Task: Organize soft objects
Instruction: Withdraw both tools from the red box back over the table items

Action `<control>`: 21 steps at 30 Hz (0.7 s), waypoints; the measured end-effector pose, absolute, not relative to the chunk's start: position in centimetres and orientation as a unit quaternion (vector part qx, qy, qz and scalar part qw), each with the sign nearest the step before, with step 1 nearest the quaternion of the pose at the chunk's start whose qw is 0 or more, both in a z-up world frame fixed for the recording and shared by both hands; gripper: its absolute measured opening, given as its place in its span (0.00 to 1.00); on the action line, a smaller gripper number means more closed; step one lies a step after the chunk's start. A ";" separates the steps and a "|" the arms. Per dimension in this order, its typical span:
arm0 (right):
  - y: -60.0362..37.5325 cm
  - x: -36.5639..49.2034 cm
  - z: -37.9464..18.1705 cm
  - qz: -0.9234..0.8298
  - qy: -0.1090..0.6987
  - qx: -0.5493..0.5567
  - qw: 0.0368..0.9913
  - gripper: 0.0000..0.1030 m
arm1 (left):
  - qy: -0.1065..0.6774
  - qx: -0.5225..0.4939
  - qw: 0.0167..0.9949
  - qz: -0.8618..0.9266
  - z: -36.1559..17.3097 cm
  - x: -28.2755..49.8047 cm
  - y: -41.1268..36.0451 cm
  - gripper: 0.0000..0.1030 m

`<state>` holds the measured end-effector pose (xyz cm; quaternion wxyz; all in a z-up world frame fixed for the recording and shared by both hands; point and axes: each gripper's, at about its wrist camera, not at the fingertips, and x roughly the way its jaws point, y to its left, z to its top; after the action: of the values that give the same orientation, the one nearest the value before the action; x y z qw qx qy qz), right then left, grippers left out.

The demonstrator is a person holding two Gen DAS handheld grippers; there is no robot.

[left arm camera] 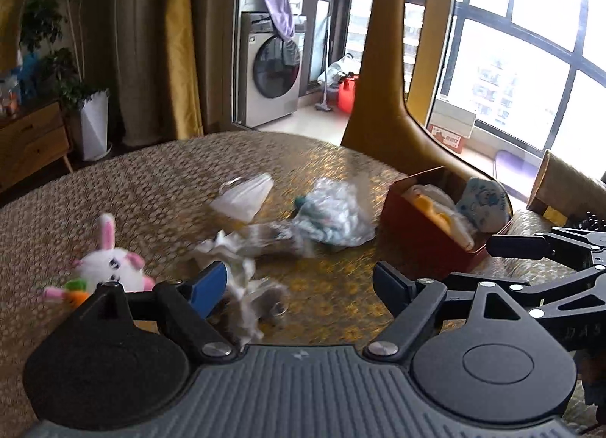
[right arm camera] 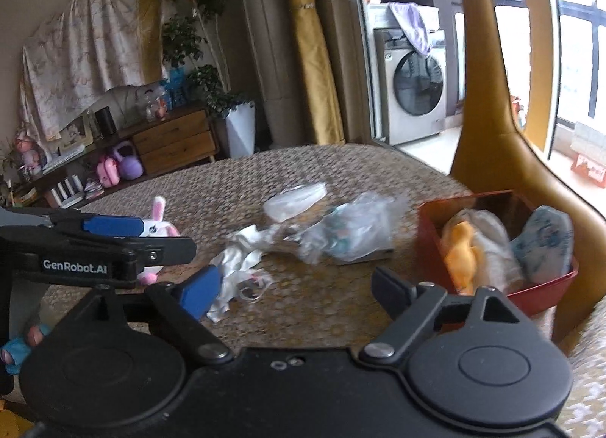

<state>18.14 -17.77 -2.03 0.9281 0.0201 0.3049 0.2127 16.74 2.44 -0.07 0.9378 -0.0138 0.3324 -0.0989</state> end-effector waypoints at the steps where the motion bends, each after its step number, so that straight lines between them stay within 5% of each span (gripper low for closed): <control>1: -17.2 18.4 -2.3 0.219 0.309 0.018 0.925 0.85 | 0.337 -0.017 0.936 -0.098 -0.4 16.7 3.0 0.83; 5: -15.5 18.8 -3.1 0.237 0.323 0.008 0.916 0.85 | 0.348 -0.032 0.933 -0.084 -1.9 16.9 5.1 0.95; 21: -10.7 23.7 -8.1 0.291 0.380 -0.083 0.874 0.82 | 0.373 -0.053 0.925 -0.057 -8.0 19.2 8.5 0.95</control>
<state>23.68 -10.70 -8.11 0.8739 -0.0833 0.3802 0.2913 19.23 8.50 -8.04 0.9246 -0.0534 0.3728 -0.0574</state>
